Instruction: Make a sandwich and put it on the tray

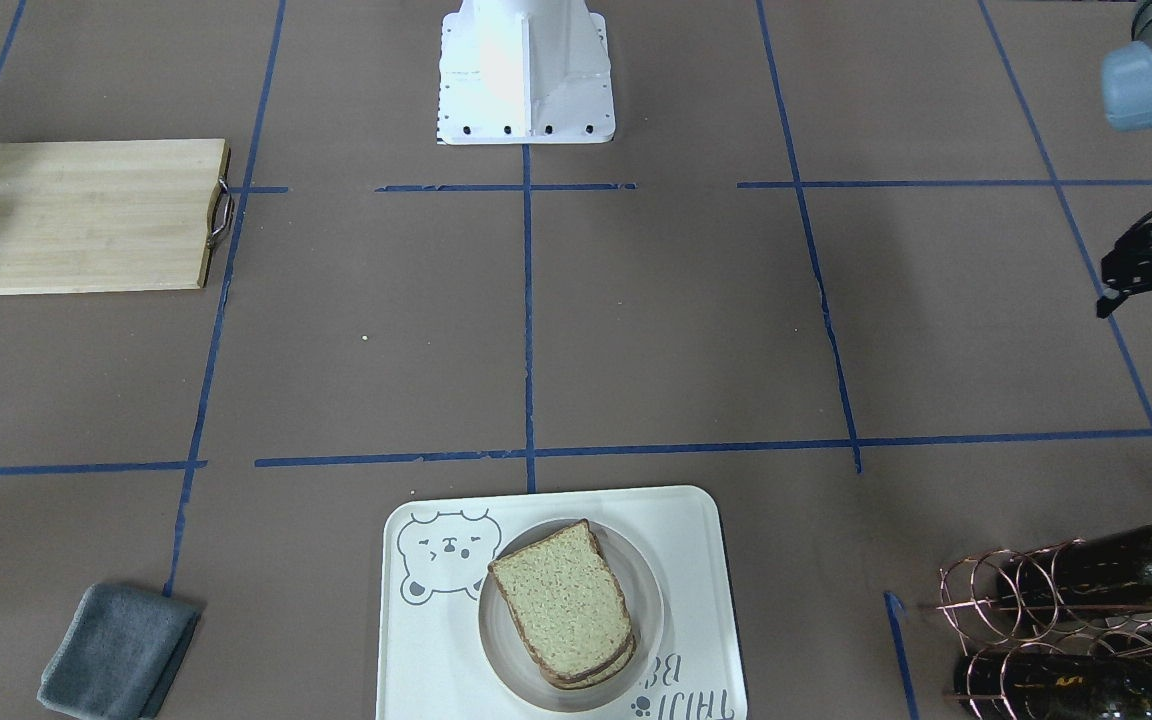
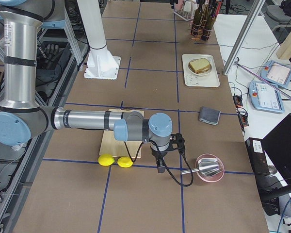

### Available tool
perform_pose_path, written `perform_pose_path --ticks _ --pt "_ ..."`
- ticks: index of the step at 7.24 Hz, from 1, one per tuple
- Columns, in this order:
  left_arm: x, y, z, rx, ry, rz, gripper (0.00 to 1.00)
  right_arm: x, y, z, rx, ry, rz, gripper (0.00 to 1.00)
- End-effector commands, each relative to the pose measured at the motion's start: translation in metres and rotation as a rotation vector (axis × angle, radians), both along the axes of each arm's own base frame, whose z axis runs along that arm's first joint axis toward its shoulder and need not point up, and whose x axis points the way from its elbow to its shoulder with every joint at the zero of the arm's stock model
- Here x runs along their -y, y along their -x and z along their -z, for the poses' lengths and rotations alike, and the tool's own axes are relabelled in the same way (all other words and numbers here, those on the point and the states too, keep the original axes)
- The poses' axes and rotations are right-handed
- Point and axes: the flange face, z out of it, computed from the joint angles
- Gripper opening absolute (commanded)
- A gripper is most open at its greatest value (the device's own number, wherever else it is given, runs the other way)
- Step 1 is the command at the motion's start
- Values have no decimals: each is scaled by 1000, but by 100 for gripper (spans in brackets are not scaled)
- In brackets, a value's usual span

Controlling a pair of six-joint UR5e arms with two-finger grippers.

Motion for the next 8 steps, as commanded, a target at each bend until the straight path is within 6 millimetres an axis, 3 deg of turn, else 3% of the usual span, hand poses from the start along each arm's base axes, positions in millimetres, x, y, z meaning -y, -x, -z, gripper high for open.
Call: perform_pose_path --ticks 1,2,3,4,5,8 --pt "-43 61 -55 16 180 71 100 0 0 0 -2 -1 1 100" --pt "-65 73 -91 34 291 93 100 0 0 0 -2 -1 1 100" --pt "-91 79 -118 35 351 100 100 0 0 0 -2 -1 1 100" --pt "-116 99 -139 33 396 142 100 0 0 0 -2 -1 1 100" --pt "-132 102 -146 34 415 146 100 0 0 -1 -2 1 1 100" --pt "-136 106 -148 32 420 157 100 -1 0 -1 -2 1 1 100"
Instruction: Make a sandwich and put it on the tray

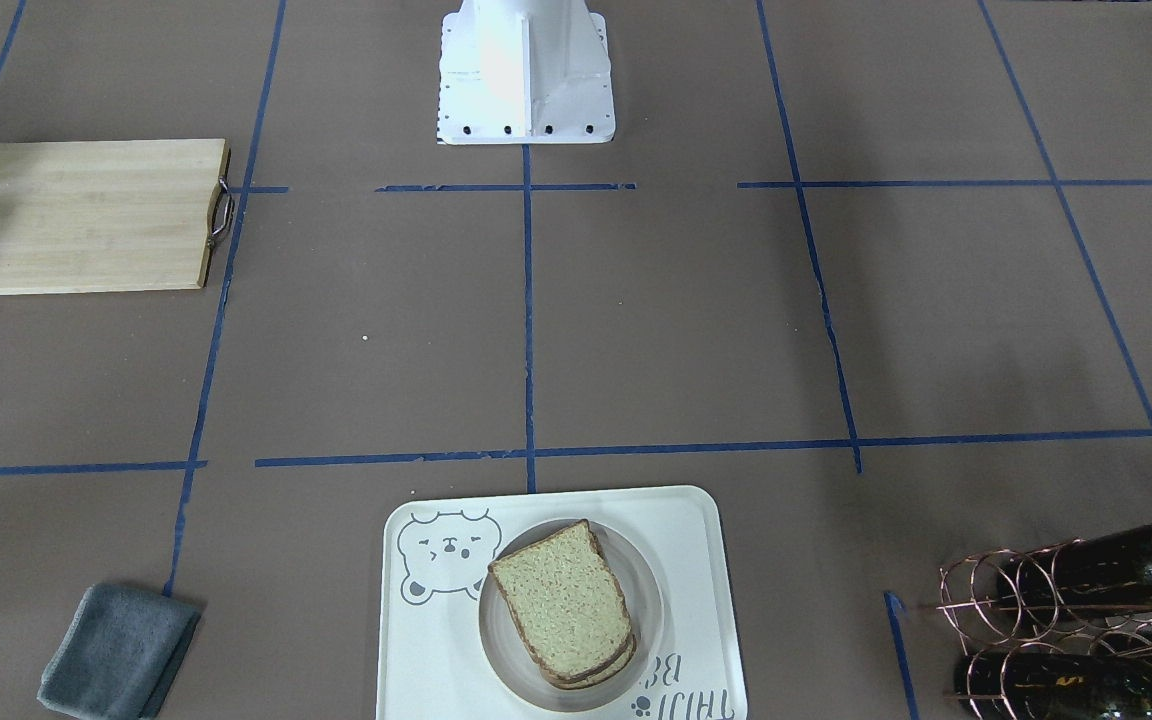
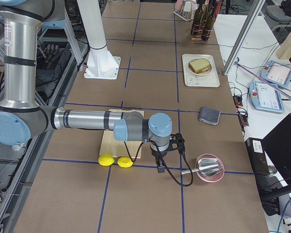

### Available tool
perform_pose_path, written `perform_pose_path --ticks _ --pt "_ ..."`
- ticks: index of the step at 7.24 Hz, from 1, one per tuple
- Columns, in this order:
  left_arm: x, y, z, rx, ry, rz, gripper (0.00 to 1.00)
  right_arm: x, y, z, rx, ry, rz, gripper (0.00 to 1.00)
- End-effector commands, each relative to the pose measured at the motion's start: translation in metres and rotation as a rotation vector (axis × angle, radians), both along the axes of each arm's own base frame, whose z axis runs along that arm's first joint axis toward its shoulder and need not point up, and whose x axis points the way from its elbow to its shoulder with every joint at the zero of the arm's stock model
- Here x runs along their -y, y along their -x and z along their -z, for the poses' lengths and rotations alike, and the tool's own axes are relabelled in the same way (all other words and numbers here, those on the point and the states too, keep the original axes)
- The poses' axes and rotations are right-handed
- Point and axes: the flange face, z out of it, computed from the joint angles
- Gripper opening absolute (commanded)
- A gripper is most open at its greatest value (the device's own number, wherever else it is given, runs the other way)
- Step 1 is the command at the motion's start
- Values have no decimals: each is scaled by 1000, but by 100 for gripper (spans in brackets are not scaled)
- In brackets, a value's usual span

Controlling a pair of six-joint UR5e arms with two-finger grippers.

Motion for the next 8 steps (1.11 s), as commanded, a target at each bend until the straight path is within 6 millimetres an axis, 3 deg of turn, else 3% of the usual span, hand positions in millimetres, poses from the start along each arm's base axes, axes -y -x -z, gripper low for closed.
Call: perform_pose_path --ticks 1,2,5,8 --pt "-1 9 5 0 -15 22 100 -1 0 0 0 1 0 100" --pt "0 10 16 -1 -37 25 100 0 0 0 -2 -1 0 100" --pt "3 10 21 -2 -101 25 100 0 0 -1 -2 1 0 100" --pt "-8 8 16 -40 -121 27 100 0 -1 -1 -2 1 -2 100"
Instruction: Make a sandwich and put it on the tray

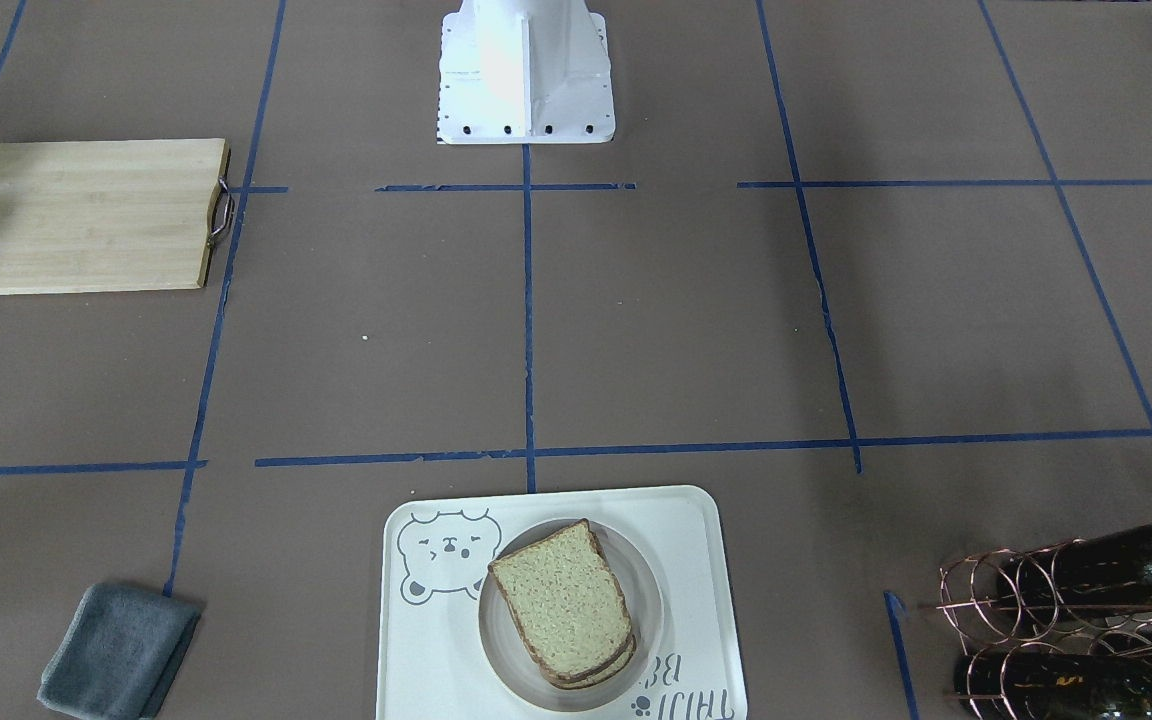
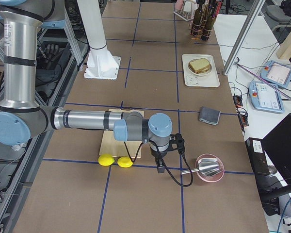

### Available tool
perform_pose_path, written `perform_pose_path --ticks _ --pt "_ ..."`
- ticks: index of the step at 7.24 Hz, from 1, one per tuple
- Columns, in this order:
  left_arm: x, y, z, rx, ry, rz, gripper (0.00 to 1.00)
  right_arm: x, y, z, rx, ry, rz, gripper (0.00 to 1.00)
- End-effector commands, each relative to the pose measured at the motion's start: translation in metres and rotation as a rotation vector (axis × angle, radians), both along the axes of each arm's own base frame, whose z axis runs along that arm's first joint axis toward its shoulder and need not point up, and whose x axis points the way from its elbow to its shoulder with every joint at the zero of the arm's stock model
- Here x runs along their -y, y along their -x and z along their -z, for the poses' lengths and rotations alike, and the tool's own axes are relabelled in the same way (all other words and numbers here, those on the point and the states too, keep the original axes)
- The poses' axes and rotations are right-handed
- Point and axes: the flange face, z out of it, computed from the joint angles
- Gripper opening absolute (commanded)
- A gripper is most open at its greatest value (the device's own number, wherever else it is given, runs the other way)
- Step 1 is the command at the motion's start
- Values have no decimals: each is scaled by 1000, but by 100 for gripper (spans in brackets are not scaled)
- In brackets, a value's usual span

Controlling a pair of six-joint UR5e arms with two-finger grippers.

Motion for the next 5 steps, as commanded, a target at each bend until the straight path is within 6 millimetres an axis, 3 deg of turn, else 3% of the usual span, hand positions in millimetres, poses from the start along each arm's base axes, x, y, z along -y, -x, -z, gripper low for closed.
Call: perform_pose_path --ticks 1,5 --pt "-3 -2 1 -36 -3 3 100 0 0 0 0 -1 0 100" --pt "11 -1 19 -33 -47 5 100 0 0 1 1 -3 0 100"
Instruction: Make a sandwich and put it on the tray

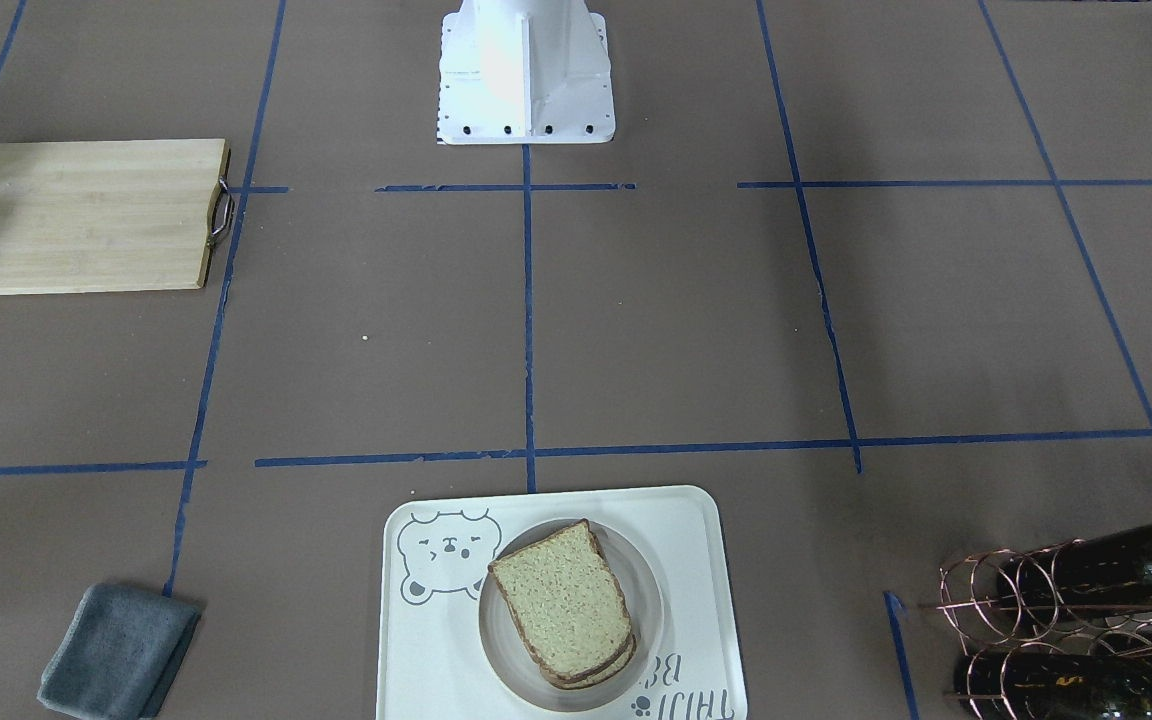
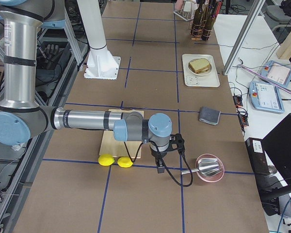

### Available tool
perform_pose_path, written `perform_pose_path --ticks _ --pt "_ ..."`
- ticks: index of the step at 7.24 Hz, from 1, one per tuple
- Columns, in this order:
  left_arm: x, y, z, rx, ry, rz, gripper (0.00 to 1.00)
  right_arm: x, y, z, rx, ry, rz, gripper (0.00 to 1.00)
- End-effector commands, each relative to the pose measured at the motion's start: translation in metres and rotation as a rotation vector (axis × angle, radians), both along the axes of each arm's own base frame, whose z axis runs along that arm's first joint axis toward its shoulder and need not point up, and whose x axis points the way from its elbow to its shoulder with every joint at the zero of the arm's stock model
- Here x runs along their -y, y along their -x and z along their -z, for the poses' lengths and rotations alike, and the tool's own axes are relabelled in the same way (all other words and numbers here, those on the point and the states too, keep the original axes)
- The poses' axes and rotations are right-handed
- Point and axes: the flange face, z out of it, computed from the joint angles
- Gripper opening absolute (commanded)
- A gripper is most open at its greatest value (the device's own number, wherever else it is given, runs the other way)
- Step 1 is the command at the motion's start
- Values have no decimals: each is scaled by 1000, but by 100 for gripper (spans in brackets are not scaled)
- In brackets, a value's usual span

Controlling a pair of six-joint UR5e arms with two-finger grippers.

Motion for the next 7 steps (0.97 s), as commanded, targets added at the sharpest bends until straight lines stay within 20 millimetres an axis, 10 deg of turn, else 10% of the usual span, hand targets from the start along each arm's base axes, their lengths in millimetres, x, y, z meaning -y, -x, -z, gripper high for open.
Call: perform_pose_path --ticks 1,7 --pt "5 0 3 7 -9 0 100 0 0 0 0 -1 0 100" --pt "22 0 22 1 -49 0 100 2 0 -2 -2 3 1 100"
